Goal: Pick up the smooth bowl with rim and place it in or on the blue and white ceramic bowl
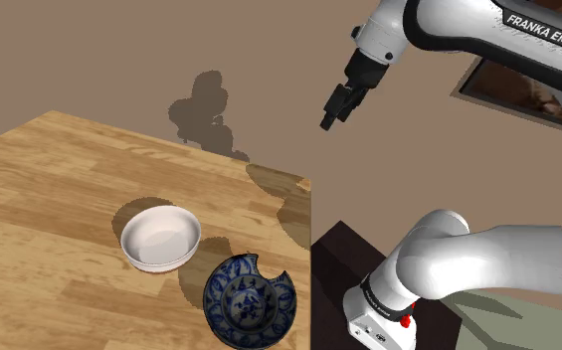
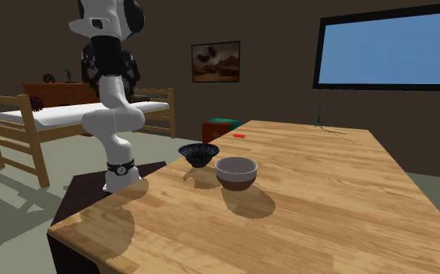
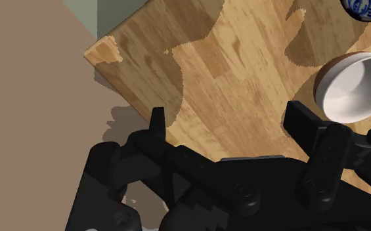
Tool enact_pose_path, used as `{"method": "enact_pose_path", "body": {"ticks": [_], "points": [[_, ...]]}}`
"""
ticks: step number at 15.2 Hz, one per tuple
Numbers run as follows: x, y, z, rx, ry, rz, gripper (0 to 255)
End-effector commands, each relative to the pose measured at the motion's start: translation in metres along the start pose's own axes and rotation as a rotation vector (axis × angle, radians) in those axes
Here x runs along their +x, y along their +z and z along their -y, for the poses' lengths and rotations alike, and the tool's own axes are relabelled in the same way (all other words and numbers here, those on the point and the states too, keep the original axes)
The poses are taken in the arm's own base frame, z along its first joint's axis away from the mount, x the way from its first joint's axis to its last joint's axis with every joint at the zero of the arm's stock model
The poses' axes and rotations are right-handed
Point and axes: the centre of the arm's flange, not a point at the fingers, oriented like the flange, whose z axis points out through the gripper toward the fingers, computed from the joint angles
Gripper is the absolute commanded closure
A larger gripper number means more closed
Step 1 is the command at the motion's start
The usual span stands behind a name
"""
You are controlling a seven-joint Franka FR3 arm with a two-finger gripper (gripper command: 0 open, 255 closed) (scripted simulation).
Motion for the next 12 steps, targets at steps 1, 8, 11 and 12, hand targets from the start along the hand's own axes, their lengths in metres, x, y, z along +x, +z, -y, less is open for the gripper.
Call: {"method": "enact_pose_path", "body": {"ticks": [1,8,11,12], "points": [[0.000,0.000,0.000,0.000,0.000,0.000,0],[0.030,0.066,0.053,0.035,-0.018,0.010,0],[0.042,0.094,0.077,0.050,-0.025,0.014,0],[0.046,0.103,0.085,0.055,-0.028,0.016,0]]}}
